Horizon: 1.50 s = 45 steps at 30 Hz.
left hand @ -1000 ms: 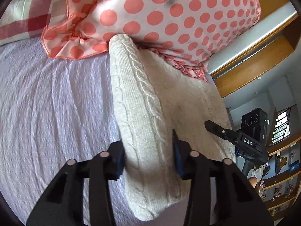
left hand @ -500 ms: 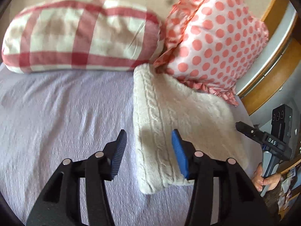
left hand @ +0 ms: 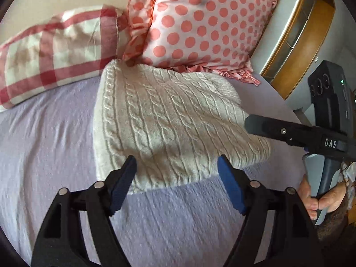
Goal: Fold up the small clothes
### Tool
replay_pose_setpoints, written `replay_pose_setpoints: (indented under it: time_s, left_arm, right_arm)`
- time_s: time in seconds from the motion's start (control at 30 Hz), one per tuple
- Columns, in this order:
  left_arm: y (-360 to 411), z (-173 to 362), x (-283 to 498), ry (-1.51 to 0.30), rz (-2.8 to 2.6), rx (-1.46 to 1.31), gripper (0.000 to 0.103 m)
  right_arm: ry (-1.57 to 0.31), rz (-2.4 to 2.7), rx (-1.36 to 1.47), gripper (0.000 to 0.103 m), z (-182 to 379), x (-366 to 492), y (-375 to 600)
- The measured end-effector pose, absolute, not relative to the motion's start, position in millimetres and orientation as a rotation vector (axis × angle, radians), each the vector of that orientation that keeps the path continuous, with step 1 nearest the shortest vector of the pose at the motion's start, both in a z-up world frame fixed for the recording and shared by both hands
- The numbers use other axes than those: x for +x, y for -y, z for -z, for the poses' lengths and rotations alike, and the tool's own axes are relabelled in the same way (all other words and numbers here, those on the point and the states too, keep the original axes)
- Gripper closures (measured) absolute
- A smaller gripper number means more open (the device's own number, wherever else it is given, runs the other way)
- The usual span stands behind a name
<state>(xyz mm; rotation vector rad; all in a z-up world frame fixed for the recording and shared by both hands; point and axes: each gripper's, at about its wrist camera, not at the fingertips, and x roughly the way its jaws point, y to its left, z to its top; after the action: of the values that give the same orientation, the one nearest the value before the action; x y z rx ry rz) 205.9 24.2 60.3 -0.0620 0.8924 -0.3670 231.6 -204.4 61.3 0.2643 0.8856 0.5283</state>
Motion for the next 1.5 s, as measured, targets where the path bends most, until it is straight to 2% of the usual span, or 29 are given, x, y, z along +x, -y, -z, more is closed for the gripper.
replay_pose_setpoints:
  time_s: [0.03,0.07,0.1,0.33,0.6,1.5]
  left_arm:
    - [-27.3,-62.7,195.9,-0.869,0.321,-0.018,0.009]
    - [-31.8,-61.5,187.2,-0.852,0.267,0.026,0.004]
    - [-36.9,-58.1,180.9,-0.843,0.223,0.056,0.003]
    - [-61.3,-19.6,185.9,-0.979,0.153,0.015,0.003]
    - [-60.1,-4.3,186.9,-1.030,0.107,0.047,0.002]
    - [-55.9,-2.1,184.4,-1.007,0.091,0.070,0.002]
  right_arm:
    - [-0.848,-0.483,0.219,0.002,-67.4,218.0,207.5]
    - [-0.815,-0.430,0.182,0.001,-70.3,207.3,209.1]
    - [-0.796,-0.386,0.157,0.001,-69.5,196.6,213.7]
    - [-0.926,-0.235,0.069,0.001,-20.1,187.2,202.2]
    - [-0.988,-0.171,-0.020,0.001,4.6,192.9,181.4]
    - [-0.984,-0.148,-0.050,0.001,5.6,191.8,178.1]
